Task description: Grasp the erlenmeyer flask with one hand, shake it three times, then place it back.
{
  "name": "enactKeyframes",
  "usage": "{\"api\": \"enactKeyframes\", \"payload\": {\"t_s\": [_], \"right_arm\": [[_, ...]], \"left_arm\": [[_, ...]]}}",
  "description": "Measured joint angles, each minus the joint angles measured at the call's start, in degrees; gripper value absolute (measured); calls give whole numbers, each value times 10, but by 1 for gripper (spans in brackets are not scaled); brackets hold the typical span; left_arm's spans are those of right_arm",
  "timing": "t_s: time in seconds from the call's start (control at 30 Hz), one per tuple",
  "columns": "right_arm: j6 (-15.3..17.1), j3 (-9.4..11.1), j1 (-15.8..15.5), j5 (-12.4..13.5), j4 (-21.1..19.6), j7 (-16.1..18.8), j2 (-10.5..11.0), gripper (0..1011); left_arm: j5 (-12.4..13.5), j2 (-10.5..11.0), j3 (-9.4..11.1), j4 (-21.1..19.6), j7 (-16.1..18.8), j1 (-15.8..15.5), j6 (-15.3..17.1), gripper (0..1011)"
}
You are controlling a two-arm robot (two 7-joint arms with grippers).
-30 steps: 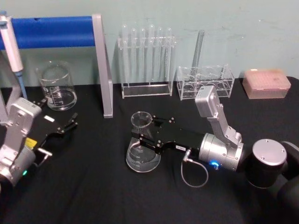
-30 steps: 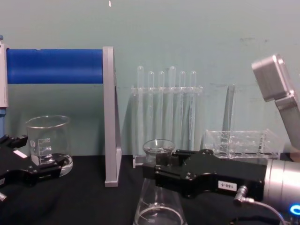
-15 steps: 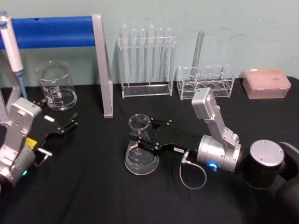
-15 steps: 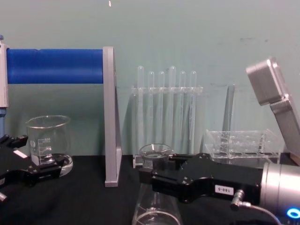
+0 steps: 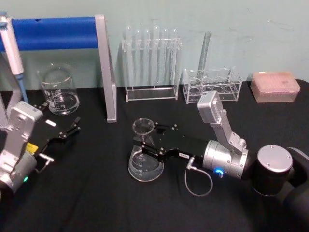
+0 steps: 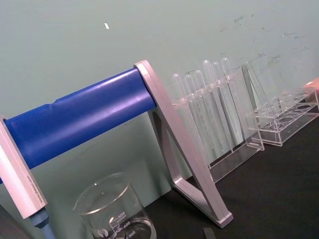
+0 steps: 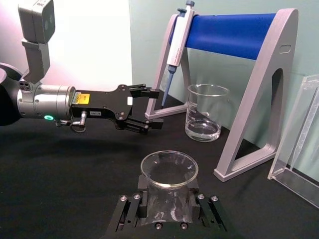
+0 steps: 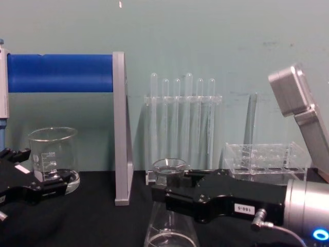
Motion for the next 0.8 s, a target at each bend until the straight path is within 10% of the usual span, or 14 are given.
{"api": "enactKeyframes", "payload": {"t_s": [0.8], "right_arm": [[7, 2, 0, 1, 0, -4, 0, 449]], "left_arm": [[0, 0, 0, 0, 0, 0, 0, 1001]]}}
